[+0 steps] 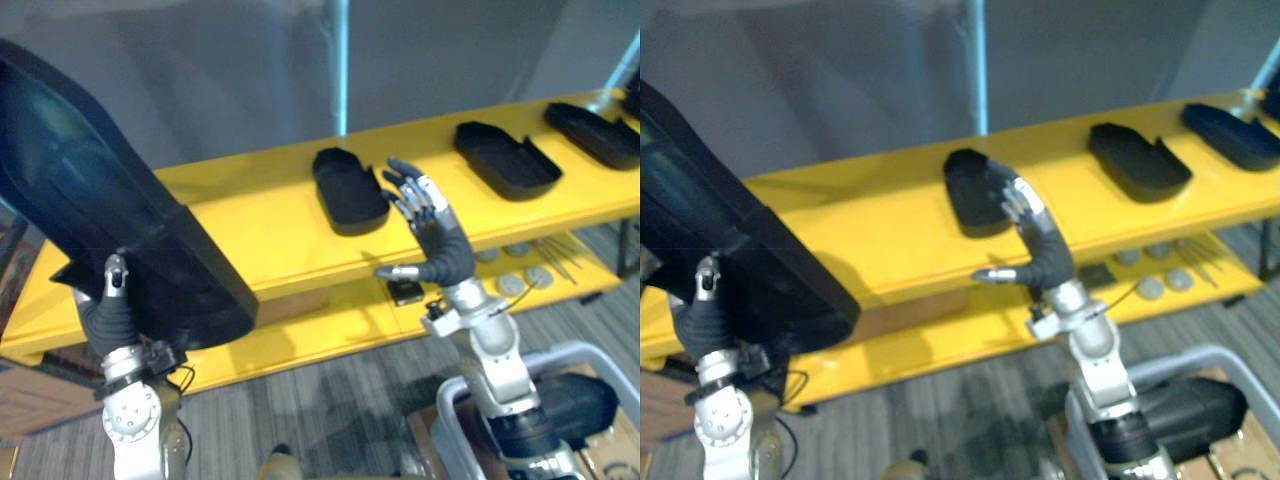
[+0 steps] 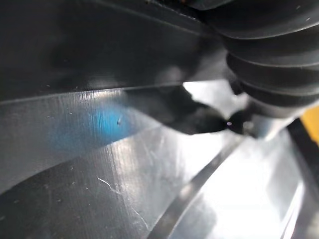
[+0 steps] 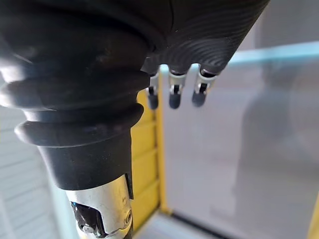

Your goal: Walk over and take plastic housings, then place them on the shelf

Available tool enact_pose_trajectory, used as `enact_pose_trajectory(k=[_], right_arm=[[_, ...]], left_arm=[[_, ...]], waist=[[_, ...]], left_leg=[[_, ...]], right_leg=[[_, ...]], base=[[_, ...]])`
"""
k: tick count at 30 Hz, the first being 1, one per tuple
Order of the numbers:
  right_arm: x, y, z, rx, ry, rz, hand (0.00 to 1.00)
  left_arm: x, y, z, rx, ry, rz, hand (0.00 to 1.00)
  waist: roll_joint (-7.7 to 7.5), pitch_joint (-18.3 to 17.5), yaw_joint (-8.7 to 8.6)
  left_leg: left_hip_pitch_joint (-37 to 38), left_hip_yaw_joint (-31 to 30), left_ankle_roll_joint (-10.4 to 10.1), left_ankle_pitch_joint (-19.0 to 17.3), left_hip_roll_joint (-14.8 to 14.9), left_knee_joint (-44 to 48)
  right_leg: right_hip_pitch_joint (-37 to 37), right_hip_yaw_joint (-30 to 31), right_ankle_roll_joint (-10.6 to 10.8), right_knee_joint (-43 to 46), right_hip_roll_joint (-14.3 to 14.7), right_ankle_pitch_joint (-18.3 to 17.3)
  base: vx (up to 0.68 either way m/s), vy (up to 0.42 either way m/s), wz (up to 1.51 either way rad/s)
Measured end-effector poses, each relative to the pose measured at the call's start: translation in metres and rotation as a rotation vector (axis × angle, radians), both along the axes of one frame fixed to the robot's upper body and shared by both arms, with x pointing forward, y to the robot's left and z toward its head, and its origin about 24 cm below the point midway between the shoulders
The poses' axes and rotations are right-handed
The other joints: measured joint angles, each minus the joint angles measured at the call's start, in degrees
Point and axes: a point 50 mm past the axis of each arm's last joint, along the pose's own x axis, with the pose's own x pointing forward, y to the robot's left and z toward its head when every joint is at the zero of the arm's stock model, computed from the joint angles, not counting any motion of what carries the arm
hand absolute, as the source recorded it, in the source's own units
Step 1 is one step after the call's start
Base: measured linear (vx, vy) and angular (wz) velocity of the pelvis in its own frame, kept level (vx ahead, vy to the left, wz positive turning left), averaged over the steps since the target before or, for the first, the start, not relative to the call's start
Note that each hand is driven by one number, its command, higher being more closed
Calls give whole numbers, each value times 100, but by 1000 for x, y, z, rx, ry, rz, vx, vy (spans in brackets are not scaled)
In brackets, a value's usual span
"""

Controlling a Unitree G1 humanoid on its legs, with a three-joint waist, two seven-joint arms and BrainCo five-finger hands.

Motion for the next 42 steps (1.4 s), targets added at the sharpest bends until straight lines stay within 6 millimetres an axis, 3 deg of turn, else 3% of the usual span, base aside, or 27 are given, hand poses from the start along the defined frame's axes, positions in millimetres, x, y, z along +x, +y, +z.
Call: enact_pose_trajectory(k=[2,8,13,16,20,28,33,35,38,42], right_arm=[[-1,5,-4,16,23,-28,0],[-5,1,-17,45,73,-125,0],[-14,-16,-33,100,141,-282,0],[-23,-35,-35,95,140,-364,0],[-31,-57,-21,90,76,-403,0],[-25,-63,-9,-26,83,-310,0],[-21,-51,1,-63,69,-164,0],[-20,-44,2,-83,64,-114,0],[-23,-17,2,-90,73,108,0],[-26,31,10,-102,25,366,0]], left_arm=[[4,-11,-2,12,10,-78,100],[6,-16,-3,26,25,-122,100],[6,-16,-6,125,79,-126,100],[17,-11,-10,188,142,-132,100],[42,-5,-20,164,243,-114,100],[107,27,-24,145,439,3,100],[137,59,-19,68,561,109,100],[142,64,-19,45,585,125,100],[152,71,-12,-29,600,149,100],[168,59,15,-47,527,105,100]], waist=[[-151,54,-18],[-211,48,-49],[-241,22,-344],[-234,19,-504],[-168,65,-766],[72,423,-1020],[155,728,-1287],[189,774,-1299],[277,895,-1422],[350,1093,-1405]], left_leg=[[0,642,171,252,-85,-298],[196,826,263,470,-393,-753],[528,1310,306,473,-501,-968],[514,1584,320,478,-492,-1011],[414,1766,333,489,-503,-1011],[408,1973,341,514,-525,-1016],[404,2070,370,534,-591,-1015],[393,2117,382,542,-610,-1017],[341,2102,411,562,-666,-1010],[93,1848,503,661,-718,-970]], right_leg=[[148,-412,4,-169,-128,-2],[146,-322,206,-235,-430,10],[104,149,348,-318,-524,157],[-88,406,359,-396,-508,280],[-377,652,375,-285,-520,296],[-654,938,356,-77,-527,281],[-866,1116,364,166,-606,212],[-945,1161,367,226,-622,201],[-1037,1176,395,335,-686,160],[-1166,973,398,486,-773,107]], base=[[6,12,85],[-22,71,2],[-26,54,-45],[-20,38,-45],[-12,15,-24],[-9,10,-15],[-20,22,-12],[-22,21,-12],[-16,15,3],[-25,7,28]])
